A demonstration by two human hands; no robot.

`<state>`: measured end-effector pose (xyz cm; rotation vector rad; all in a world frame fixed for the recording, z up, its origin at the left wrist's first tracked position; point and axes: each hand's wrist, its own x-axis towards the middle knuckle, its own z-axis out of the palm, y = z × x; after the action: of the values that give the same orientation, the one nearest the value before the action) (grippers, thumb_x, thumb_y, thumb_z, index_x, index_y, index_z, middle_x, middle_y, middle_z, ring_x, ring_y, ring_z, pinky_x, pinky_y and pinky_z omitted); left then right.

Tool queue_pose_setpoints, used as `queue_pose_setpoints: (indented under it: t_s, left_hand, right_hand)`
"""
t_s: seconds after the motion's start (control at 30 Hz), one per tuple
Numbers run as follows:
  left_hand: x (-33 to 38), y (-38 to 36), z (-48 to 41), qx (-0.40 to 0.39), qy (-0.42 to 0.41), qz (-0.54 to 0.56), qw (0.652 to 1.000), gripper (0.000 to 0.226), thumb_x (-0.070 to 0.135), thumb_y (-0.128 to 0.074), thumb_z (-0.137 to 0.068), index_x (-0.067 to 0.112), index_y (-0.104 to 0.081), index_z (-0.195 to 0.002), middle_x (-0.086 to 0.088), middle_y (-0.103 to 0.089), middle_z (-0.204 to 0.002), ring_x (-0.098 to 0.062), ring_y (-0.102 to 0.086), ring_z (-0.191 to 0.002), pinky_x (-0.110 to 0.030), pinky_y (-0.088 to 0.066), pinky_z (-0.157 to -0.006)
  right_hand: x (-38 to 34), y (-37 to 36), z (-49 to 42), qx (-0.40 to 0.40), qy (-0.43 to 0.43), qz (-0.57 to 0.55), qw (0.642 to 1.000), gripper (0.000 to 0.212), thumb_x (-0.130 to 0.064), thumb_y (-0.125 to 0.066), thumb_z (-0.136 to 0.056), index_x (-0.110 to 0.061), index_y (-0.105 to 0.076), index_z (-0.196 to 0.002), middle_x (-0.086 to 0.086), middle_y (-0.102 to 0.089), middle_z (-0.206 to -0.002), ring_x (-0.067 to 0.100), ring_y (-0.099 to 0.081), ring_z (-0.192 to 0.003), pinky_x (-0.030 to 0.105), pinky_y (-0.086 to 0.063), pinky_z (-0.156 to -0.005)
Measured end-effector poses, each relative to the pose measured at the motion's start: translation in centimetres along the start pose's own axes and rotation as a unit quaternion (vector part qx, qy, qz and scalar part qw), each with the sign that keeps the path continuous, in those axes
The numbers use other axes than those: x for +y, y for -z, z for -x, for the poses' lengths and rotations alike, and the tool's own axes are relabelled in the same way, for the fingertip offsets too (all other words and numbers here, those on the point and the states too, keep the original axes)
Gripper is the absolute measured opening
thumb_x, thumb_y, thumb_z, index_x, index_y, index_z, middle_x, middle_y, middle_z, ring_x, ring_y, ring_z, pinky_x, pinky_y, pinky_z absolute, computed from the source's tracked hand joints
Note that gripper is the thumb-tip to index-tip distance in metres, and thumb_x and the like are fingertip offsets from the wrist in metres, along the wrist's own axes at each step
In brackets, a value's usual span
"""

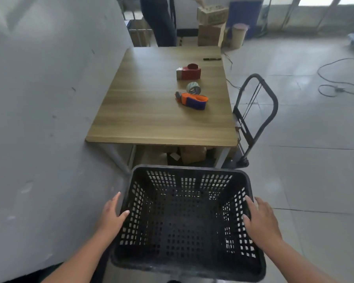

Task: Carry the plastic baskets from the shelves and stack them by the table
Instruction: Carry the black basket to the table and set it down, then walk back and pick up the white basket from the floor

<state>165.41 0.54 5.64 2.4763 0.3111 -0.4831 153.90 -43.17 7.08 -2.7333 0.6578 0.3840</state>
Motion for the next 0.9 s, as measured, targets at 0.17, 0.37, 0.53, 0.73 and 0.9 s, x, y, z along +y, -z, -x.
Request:
queue_pose_setpoints:
  t_s: [0.17, 0.37, 0.53, 0.73, 0.9]
  left_hand:
    - [1.5, 3.3, 8.3, 0.07, -0.041, -0.009, 0.997, 0.077, 0.033, -0.075, -0.085, 0.022, -0.038, -0.152, -0.008, -0.04, -0.156, -0.03, -0.043, -0.139, -0.042, -0.038, -0.108]
    - [-1.0, 3.9, 21.1, 0.167, -0.016, 0.019, 0.986, 0.082, 0.045, -0.077, -0.079, 0.027, -0.04, -0.15, -0.002, -0.045, -0.152, -0.023, -0.042, -0.14, -0.037, -0.033, -0.112]
    - [-8.7, 3.2, 34.3, 0.278, 0.075, 0.111, 0.951, 0.077, 0.049, -0.079, -0.073, 0.039, -0.045, -0.142, -0.006, -0.051, -0.148, -0.023, -0.047, -0.136, -0.034, -0.034, -0.109]
    - [-19.6, -0.4, 57.2, 0.408, 0.204, 0.182, 0.871, 0.073, 0.036, -0.083, -0.076, 0.069, -0.037, -0.123, -0.004, -0.053, -0.144, -0.022, -0.053, -0.13, -0.03, -0.039, -0.101]
    - [-25.6, -6.3, 78.3, 0.491, 0.343, 0.193, 0.777, 0.069, 0.041, -0.076, -0.082, 0.048, -0.04, -0.14, 0.0, -0.048, -0.148, -0.019, -0.047, -0.136, -0.034, -0.039, -0.102]
  right_hand:
    - [-2.4, 3.0, 1.0, 0.005, 0.179, 0.036, 0.983, 0.07, -0.053, -0.048, -0.094, -0.027, -0.025, -0.155, 0.003, -0.023, -0.163, 0.025, -0.013, -0.151, 0.043, -0.019, -0.122]
    - [-4.8, 5.5, 4.3, -0.023, 0.305, 0.017, 0.952, 0.079, -0.061, -0.051, -0.089, -0.031, -0.022, -0.156, 0.002, -0.021, -0.163, 0.023, -0.014, -0.151, 0.043, -0.022, -0.121]
    - [-9.4, 5.0, 10.9, -0.048, 0.421, 0.06, 0.904, 0.08, -0.063, -0.048, -0.09, -0.034, -0.015, -0.156, 0.001, -0.016, -0.164, 0.024, -0.012, -0.151, 0.042, -0.02, -0.121]
    - [-16.7, 1.2, 25.7, -0.097, 0.57, 0.05, 0.814, 0.079, -0.058, -0.056, -0.089, -0.033, -0.021, -0.155, 0.0, -0.021, -0.163, 0.023, -0.017, -0.149, 0.044, -0.026, -0.119]
    - [-20.4, -4.5, 44.8, -0.148, 0.682, 0.035, 0.716, 0.079, -0.053, -0.062, -0.084, -0.029, -0.031, -0.153, 0.004, -0.03, -0.16, 0.028, -0.028, -0.145, 0.047, -0.033, -0.115]
